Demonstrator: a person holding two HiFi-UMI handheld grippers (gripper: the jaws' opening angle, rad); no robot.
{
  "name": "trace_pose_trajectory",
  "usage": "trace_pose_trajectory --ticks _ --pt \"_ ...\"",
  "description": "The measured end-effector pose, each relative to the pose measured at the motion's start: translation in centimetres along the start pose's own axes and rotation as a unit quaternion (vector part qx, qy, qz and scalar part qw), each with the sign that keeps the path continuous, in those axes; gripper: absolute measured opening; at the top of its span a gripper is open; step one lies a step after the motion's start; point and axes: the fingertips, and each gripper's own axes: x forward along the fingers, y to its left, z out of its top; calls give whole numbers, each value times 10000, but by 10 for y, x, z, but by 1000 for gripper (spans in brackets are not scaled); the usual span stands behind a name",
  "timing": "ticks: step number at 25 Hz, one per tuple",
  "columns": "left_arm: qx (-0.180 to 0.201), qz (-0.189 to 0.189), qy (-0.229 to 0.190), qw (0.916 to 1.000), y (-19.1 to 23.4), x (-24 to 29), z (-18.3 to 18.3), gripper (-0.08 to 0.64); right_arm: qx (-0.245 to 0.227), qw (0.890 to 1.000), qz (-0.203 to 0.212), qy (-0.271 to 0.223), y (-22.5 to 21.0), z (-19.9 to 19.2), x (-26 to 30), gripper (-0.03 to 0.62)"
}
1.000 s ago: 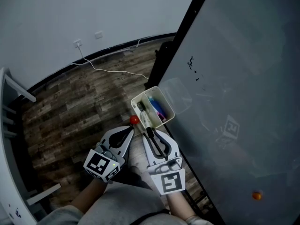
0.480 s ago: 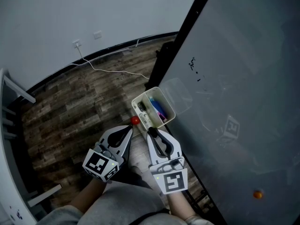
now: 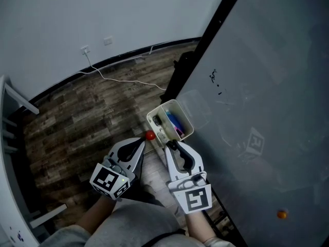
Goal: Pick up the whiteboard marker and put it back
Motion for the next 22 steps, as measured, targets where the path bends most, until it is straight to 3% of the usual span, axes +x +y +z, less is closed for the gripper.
trace_pose_trajectory --ticks 22 --pt "89 -206 -15 9997 -4 3 14 15 -20 9997 166 -169 -7 37 5 80"
